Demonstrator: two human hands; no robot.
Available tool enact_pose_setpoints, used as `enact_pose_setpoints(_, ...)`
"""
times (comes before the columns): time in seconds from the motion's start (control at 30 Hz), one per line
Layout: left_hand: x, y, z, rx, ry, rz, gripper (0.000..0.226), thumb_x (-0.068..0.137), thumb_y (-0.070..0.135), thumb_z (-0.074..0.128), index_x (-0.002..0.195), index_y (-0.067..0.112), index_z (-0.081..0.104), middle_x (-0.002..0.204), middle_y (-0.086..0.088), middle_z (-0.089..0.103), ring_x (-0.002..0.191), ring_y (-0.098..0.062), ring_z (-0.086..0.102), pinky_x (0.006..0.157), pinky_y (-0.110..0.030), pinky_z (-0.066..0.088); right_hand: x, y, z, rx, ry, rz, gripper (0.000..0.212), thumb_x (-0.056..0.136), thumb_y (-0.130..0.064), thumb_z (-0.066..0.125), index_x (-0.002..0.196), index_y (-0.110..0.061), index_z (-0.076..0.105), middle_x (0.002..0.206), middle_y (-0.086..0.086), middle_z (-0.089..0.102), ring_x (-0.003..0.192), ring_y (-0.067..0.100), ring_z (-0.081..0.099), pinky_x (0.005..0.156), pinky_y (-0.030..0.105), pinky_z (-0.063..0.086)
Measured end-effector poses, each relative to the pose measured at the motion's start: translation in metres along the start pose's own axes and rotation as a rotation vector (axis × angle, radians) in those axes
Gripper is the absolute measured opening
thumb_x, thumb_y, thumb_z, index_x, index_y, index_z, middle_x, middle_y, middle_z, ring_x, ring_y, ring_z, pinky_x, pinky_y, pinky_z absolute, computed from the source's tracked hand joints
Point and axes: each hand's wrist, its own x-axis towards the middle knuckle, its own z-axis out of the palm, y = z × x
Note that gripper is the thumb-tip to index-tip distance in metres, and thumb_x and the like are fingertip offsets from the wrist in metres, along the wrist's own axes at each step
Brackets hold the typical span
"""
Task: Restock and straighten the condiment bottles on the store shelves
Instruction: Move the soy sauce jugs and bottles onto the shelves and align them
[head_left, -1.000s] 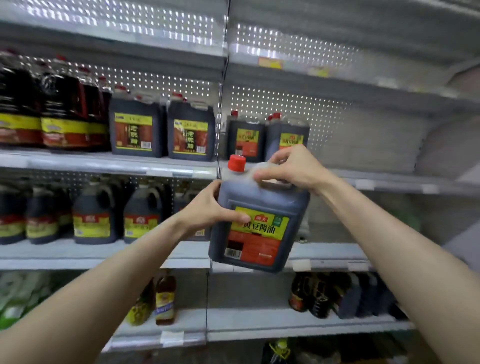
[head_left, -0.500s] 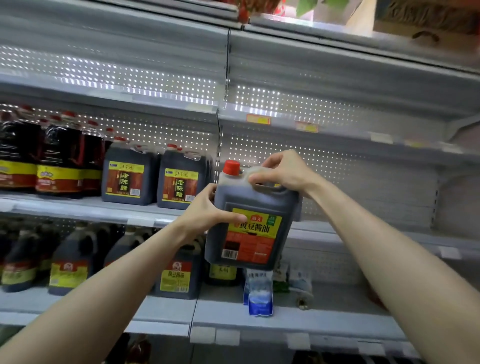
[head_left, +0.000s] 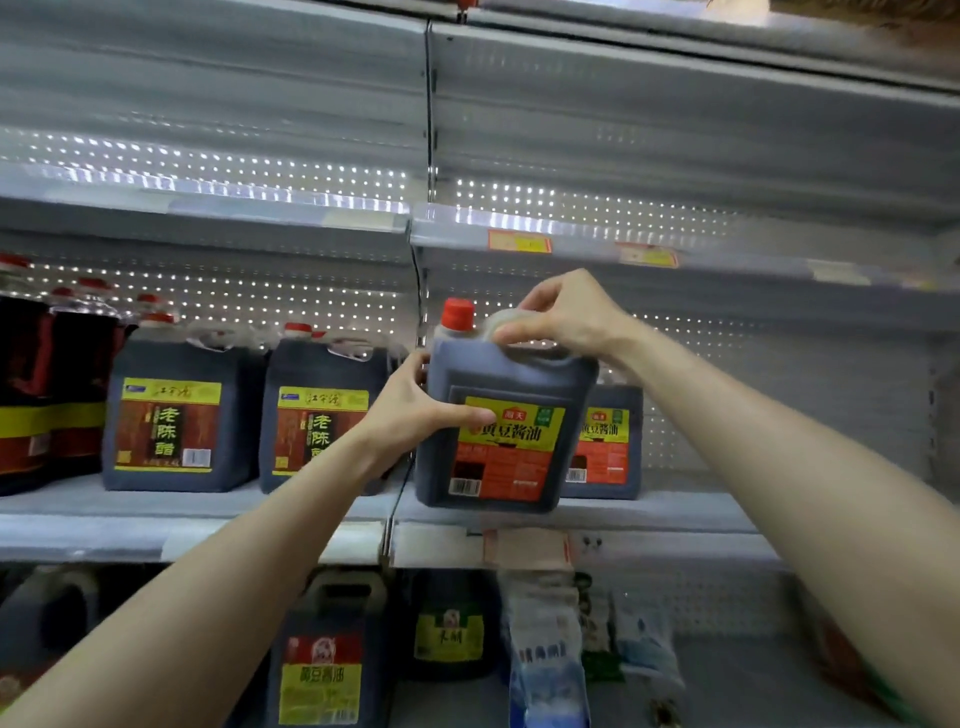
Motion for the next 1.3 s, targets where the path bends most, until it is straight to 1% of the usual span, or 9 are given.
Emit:
enact_pose_setpoints(0.13,0.038,-0.033,-0.004,-0.003,-0.037,-0.006,0.088,0.057,0.017,0.09,0.132,0.019,0.044,0.116,0.001,0.065,0.101,-0.014,0.067,0.087,-0.034,0.055,0.032,0.03,0.019,-0.004,0.028,0.032,0.037,0.066,-0.036,0.086,0.087,-0.008,0.073,0.084,0.002,0.07,0.076,0.011,0.06,0.065,0.024,0.046)
enact_pose_setpoints(0.5,0.092,-0.089,0.0,-0.042,-0.068,-0.067,0.094,0.046,0.028,0.095,0.127,0.019,0.047,0.114,-0.003,0.067,0.099,-0.018,0.069,0.088,-0.041,0.056,0.081,0.082,0.046,0.0,0.008,0.098,0.043,0.064,-0.035,0.088,0.089,-0.005,0.072,0.081,0.001,0.068,0.076,0.013,0.061,0.066,0.028,0.049)
enact_pose_setpoints(0.63,0.095,-0.099,0.0,-0.041,-0.056,-0.093,0.105,0.041,0.038,0.094,0.131,0.018,0.045,0.116,-0.002,0.066,0.1,-0.018,0.069,0.088,-0.041,0.056,0.088,0.092,0.055,0.035,0.004,0.14,0.041,0.063,-0.033,0.089,0.087,-0.005,0.072,0.072,-0.001,0.066,0.064,0.008,0.058,0.054,0.018,0.042)
enact_pose_setpoints(0.73,0.095,-0.104,0.001,-0.05,-0.057,-0.109,0.098,0.051,0.031,0.094,0.133,0.018,0.043,0.115,-0.004,0.067,0.098,-0.018,0.07,0.084,-0.038,0.058,0.092,0.096,0.06,0.068,0.007,0.143,0.033,0.065,-0.031,0.088,0.082,-0.01,0.07,0.071,-0.004,0.064,0.064,0.005,0.057,0.047,0.011,0.039)
enact_pose_setpoints(0.8,0.095,-0.106,0.0,-0.062,-0.058,-0.119,0.093,0.054,0.028,0.09,0.133,0.019,0.043,0.114,-0.005,0.067,0.096,-0.018,0.07,0.084,-0.039,0.058,0.094,0.097,0.064,0.088,0.009,0.148,0.028,0.067,-0.031,0.087,0.077,-0.015,0.067,0.072,-0.005,0.065,0.065,0.005,0.058,0.05,0.011,0.042)
enact_pose_setpoints(0.93,0.097,-0.113,0.0,-0.065,-0.046,-0.147,0.097,0.052,0.032,0.089,0.135,0.017,0.041,0.113,-0.005,0.068,0.095,-0.019,0.071,0.086,-0.042,0.057,0.095,0.105,0.072,0.118,0.015,0.135,0.022,0.072,-0.029,0.084,0.075,-0.018,0.065,0.077,-0.006,0.066,0.072,0.005,0.06,0.066,0.017,0.048)
enact_pose_setpoints(1.03,0.099,-0.117,-0.001,-0.056,-0.03,-0.172,0.102,0.05,0.036,0.09,0.137,0.016,0.041,0.112,-0.005,0.069,0.093,-0.019,0.072,0.085,-0.04,0.058,0.094,0.114,0.074,0.198,0.033,0.127,0.018,0.079,-0.029,0.079,0.087,-0.017,0.069,0.083,-0.008,0.067,0.081,0.005,0.061,0.069,0.014,0.045)
enact_pose_setpoints(1.2,0.103,-0.122,0.003,-0.085,0.012,-0.197,0.112,0.045,0.048,0.088,0.141,0.016,0.04,0.116,-0.008,0.067,0.095,-0.022,0.071,0.087,-0.045,0.057,0.087,0.129,0.08,0.287,0.054,0.164,0.048,0.084,-0.034,0.073,0.124,-0.008,0.061,0.12,0.001,0.065,0.111,0.014,0.058,0.089,0.021,0.041)
enact_pose_setpoints(1.3,0.101,-0.121,0.006,-0.074,0.024,-0.196,0.102,0.053,0.046,0.081,0.141,0.016,0.039,0.115,-0.006,0.066,0.096,-0.02,0.07,0.085,-0.04,0.058,0.078,0.134,0.084,0.296,0.077,0.184,0.06,0.087,-0.036,0.069,0.139,-0.013,0.049,0.137,0.0,0.054,0.127,0.016,0.049,0.098,0.023,0.036)
